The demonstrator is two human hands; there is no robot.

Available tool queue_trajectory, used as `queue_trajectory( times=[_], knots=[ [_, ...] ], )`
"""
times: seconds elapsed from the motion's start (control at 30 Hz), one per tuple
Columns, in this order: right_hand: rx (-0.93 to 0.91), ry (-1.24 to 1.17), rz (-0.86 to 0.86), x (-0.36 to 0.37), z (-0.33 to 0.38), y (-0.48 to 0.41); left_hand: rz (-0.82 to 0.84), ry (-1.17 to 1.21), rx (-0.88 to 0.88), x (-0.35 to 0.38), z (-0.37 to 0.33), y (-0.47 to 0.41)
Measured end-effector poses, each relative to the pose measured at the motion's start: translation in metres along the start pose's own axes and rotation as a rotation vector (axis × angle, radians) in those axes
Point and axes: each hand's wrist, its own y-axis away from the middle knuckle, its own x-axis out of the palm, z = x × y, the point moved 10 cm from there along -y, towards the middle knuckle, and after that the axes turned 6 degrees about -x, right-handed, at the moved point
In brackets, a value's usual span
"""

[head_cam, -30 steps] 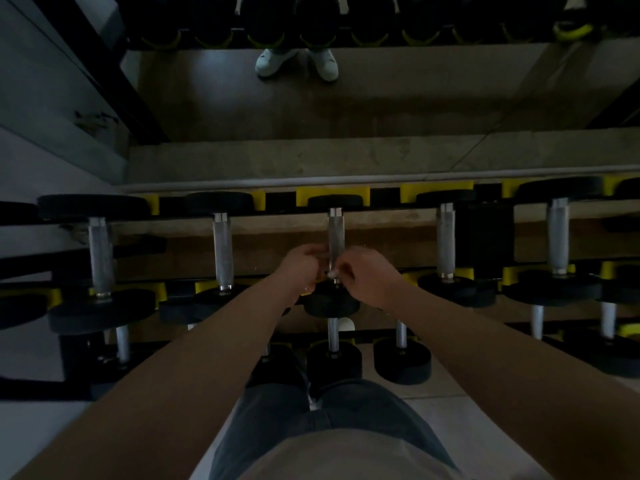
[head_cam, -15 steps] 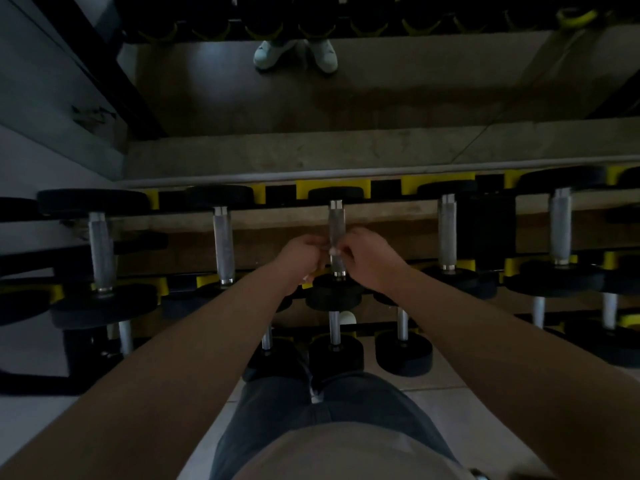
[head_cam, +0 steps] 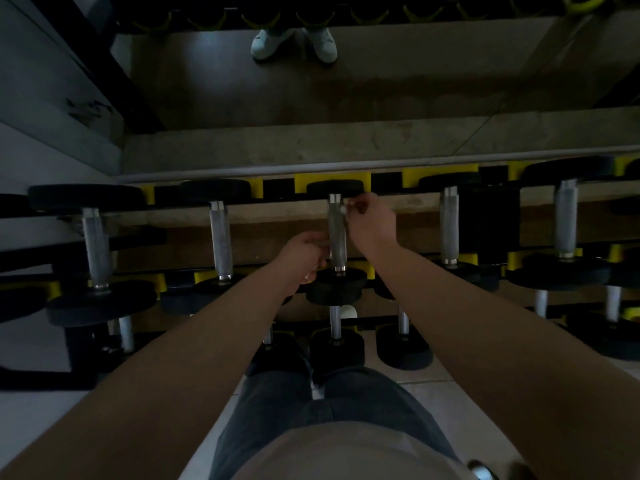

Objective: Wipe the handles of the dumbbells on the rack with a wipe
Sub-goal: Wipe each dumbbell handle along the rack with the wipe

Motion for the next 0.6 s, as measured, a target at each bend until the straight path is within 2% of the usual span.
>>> queue_trajectory(
  times=[0.13, 0.23, 0.3, 0.47, 0.6],
  knots=[
    [-0.057, 0.188, 0.162, 0.011, 0.002, 0.004, 0.002, -0.003, 0.008, 0.000, -0.001, -0.001],
    [-0.030, 0.378, 0.398, 0.029, -0.021, 0.020, -0.009, -0.009, 0.009, 0.001, -0.004, 0.002],
    [0.000, 0.429, 0.489, 0.035, -0.035, 0.032, -0.019, 0.001, 0.009, 0.001, -0.005, 0.004],
    [0.147, 0.071, 0.262, 0.021, -0.044, 0.032, -0.033, 0.007, 0.001, 0.001, -0.003, -0.001],
    [0.128, 0.107, 0.319, 0.028, -0.048, 0.045, -0.037, 0.014, -0.003, -0.001, -0.002, 0.000]
  ],
)
